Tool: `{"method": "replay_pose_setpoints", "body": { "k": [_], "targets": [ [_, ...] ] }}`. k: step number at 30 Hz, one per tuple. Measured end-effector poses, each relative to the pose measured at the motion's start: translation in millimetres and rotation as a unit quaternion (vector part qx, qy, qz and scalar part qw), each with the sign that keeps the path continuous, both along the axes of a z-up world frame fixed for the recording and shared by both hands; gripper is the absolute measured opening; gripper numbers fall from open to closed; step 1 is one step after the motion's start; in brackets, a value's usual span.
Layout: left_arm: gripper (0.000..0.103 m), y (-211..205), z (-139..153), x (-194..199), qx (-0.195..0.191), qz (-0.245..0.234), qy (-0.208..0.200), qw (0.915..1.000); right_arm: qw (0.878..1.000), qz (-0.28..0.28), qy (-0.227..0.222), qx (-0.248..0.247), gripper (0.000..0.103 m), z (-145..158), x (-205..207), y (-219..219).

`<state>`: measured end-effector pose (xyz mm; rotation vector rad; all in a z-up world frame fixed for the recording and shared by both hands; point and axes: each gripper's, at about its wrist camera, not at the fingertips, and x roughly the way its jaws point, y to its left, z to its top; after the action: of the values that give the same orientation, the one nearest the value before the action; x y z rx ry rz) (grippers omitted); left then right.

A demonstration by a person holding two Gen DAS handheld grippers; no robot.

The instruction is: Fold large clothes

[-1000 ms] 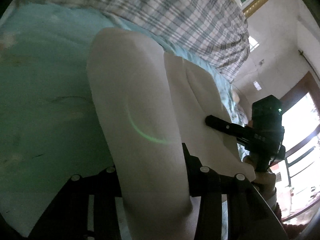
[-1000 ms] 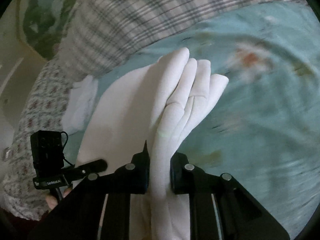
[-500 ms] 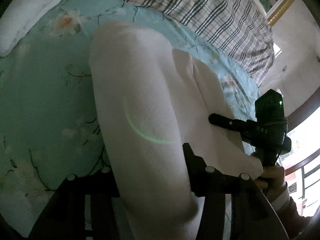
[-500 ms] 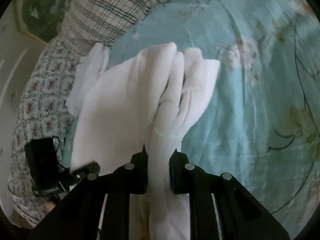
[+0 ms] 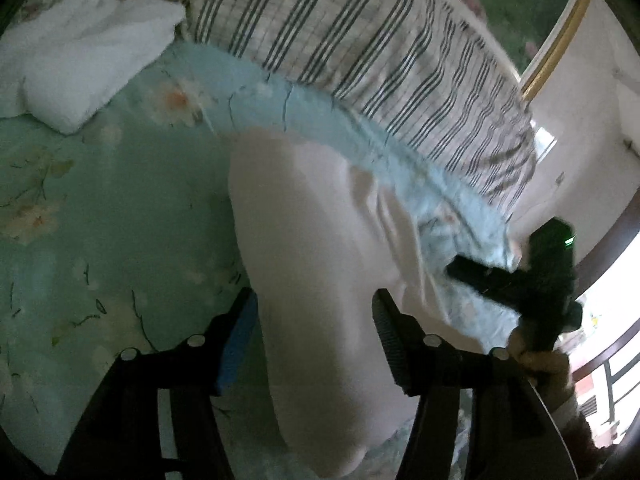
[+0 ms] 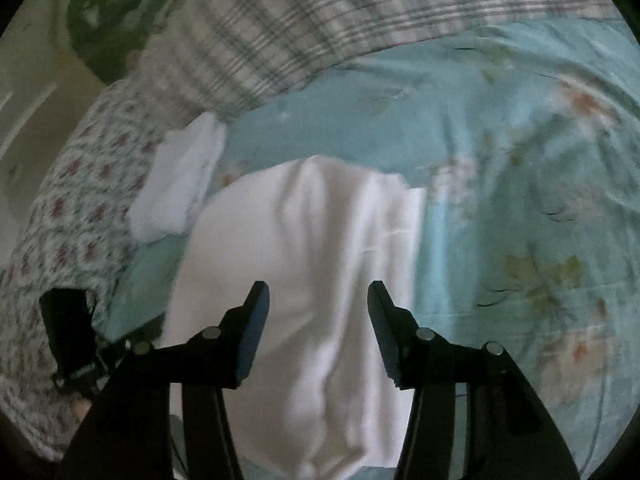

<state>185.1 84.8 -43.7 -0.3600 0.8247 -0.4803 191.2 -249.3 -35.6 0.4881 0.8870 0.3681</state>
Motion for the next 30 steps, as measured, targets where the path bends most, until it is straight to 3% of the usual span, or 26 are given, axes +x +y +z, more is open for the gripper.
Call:
{"method": "replay_pose_setpoints", "body": {
  "k": [4, 10, 11, 12, 19, 21, 24, 27, 30],
  "targets": [
    [0.057, -6, 1, 1, -0.005, -0.017, -0.008, 0.9998, 0.999, 0.007, 0.038, -0.005, 0.044, -24, 15, 15],
    [0.057, -12, -11, 6, 0.003, -0.044, -0.003, 0.9990, 0.997, 0.014, 0.072, 0.030, 0.037, -54, 32, 22],
    [0.057, -14, -14, 9, 0.001, -0.047, 0.001, 0.9989, 0.997, 0.012, 0.073, 0.035, 0.014, -56, 33, 21],
    [0.057, -15, -15, 12, -0.001, -0.048, 0.005, 0.9988, 0.996, 0.010, 0.074, 0.041, 0.006, -56, 35, 19],
    [0.055, -48, -7, 23, 0.012, -0.081, 0.012, 0.9965, 0.997, -0.037, -0.017, 0.063, 0.006, 3, 9, -27],
    [0.055, -67, -16, 27, 0.050, -0.081, 0.026, 0.9951, 0.998, -0.041, -0.001, 0.040, 0.006, -3, 11, -33],
    [0.057, -77, -32, 28, 0.091, -0.064, 0.030, 0.9934, 0.998, -0.031, 0.057, 0.026, 0.006, -42, 23, -29],
    [0.060, -67, -33, 26, 0.074, -0.061, 0.036, 0.9948, 0.996, -0.029, 0.076, 0.021, 0.009, -62, 26, -22],
    [0.057, -55, -24, 24, 0.050, -0.069, 0.047, 0.9953, 0.995, -0.048, 0.083, 0.013, 0.025, -53, 22, -25]
  ]
}}
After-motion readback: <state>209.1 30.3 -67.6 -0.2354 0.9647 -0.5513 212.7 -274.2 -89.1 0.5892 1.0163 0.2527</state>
